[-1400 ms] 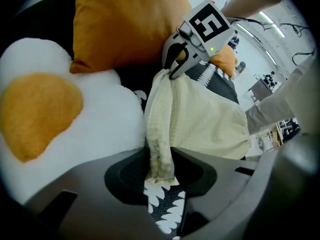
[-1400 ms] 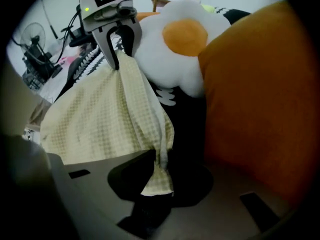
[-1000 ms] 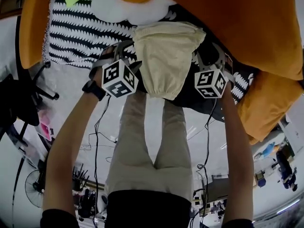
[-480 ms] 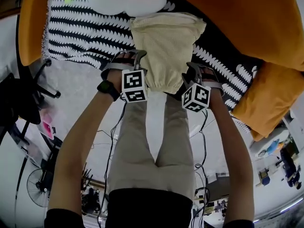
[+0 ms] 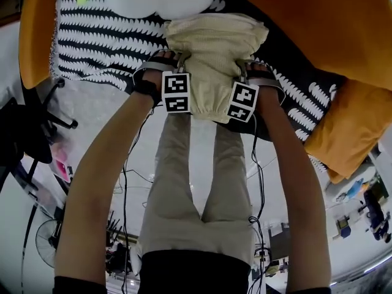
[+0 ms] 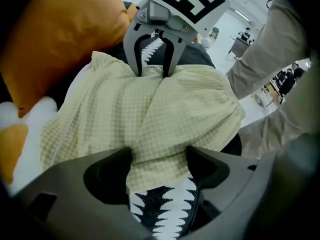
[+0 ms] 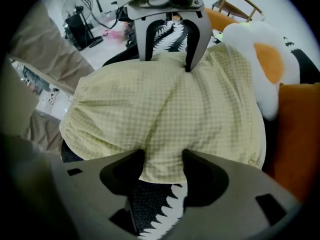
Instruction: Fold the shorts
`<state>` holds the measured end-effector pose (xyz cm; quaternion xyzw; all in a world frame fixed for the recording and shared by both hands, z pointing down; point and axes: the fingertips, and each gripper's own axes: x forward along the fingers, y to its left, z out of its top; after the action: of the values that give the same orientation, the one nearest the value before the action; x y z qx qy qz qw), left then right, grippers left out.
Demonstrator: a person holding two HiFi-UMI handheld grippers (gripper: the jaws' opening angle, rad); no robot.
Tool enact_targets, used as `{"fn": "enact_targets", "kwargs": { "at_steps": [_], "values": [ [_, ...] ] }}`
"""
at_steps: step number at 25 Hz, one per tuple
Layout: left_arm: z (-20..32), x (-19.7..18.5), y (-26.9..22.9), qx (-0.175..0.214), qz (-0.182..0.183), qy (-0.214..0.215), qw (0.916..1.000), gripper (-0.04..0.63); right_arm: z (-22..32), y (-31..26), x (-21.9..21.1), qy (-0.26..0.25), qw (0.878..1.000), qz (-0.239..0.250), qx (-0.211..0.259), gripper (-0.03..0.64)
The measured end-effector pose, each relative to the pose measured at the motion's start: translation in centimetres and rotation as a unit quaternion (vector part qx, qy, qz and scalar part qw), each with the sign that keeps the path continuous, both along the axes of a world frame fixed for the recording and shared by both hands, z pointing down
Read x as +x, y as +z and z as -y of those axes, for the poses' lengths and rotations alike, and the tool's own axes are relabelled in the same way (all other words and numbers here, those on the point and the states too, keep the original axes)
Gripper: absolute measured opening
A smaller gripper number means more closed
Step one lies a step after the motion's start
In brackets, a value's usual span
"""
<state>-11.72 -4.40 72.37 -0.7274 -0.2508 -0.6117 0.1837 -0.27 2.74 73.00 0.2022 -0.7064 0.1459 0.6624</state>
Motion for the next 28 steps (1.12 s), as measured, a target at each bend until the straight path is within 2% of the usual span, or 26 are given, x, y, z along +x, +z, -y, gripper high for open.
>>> {"fn": "enact_targets", "kwargs": {
  "at_steps": [5,12,16,18,22,23,25,28],
  "values": [
    [0.3,-0.9,0.1,-0.003,-0.010,-0.010,0.9999,0.362,0.3,0.0,-0.9,0.005,1.000,0.008,0.006,0.244],
    [0.4,0.0,0.3,0.009,-0.006,-0.022,0.9997,0.358,0.5,0.3,-0.1,0.008,1.000,-0.020,-0.019,0.250],
    [0.5,-0.5,0.3,0.011,0.001,-0.038,0.9992,0.333,0.3,0.4,-0.9,0.015,0.999,-0.029,-0.026,0.216],
    [0.4,0.0,-0.1,0.005,-0.007,-0.070,0.9975,0.285,-0.2,0.2,-0.9,0.018,0.999,-0.032,-0.028,0.184],
    [-0.4,0.4,-0.5,-0.019,-0.016,-0.146,0.9890,0.078,-1.3,0.1,-1.3,0.022,0.999,-0.027,-0.029,0.085],
    [-0.6,0.3,-0.2,-0.023,-0.014,-0.159,0.9869,0.053,-1.4,0.2,-1.5,0.025,0.999,-0.026,-0.026,0.068],
    [-0.6,0.1,0.4,-0.029,-0.012,-0.176,0.9839,0.048,-1.4,0.7,-1.6,0.034,0.999,-0.024,-0.019,0.058],
    [-0.5,0.5,0.5,-0.031,-0.013,-0.174,0.9842,0.046,-1.4,0.9,-1.2,0.041,0.999,-0.020,-0.019,0.057]
  ]
}}
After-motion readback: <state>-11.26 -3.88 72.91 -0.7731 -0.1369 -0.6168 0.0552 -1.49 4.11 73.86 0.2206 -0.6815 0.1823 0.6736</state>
